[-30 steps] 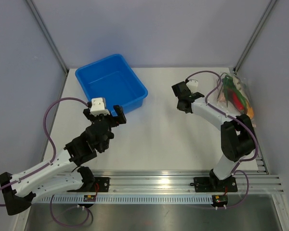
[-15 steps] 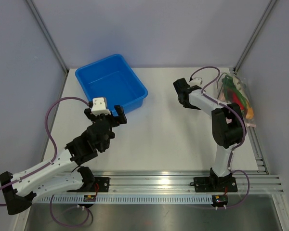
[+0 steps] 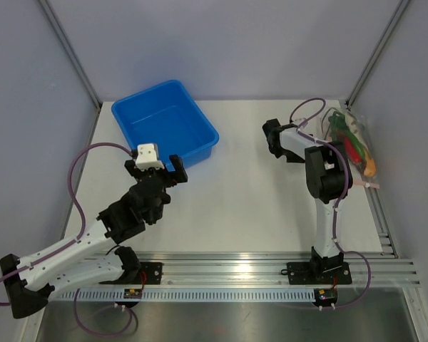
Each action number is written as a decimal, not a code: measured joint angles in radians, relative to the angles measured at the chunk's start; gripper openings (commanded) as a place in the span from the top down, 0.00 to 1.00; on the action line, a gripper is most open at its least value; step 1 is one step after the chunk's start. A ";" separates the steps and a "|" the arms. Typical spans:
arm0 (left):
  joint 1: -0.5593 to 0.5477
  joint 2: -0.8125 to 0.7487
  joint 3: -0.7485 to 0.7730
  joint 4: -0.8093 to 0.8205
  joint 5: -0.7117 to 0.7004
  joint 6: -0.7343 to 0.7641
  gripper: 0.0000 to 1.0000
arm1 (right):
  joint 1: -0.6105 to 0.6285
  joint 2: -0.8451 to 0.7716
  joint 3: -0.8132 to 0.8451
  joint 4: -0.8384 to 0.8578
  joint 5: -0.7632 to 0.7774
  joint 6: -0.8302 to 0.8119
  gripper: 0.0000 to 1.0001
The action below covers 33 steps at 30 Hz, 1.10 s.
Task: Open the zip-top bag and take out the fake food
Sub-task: Move the zipper food storage bag to the center of the board.
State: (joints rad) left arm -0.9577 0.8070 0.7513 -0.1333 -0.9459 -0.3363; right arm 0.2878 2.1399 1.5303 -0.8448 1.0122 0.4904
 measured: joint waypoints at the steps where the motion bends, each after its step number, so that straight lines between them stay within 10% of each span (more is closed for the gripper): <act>1: 0.000 0.000 0.000 0.001 0.000 0.000 0.01 | -0.002 0.000 0.002 -0.002 0.014 -0.005 0.32; 20: 0.007 0.000 0.000 0.000 0.016 0.000 0.01 | -0.047 0.068 0.022 -0.018 0.079 -0.047 0.37; 33: 0.011 0.000 0.000 0.000 0.021 0.000 0.01 | -0.068 0.070 0.022 -0.013 0.082 -0.055 0.70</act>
State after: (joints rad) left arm -0.9466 0.8066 0.7513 -0.1329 -0.9245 -0.3367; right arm 0.2203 2.2101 1.5520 -0.8577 1.0946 0.4355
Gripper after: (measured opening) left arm 0.988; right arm 0.335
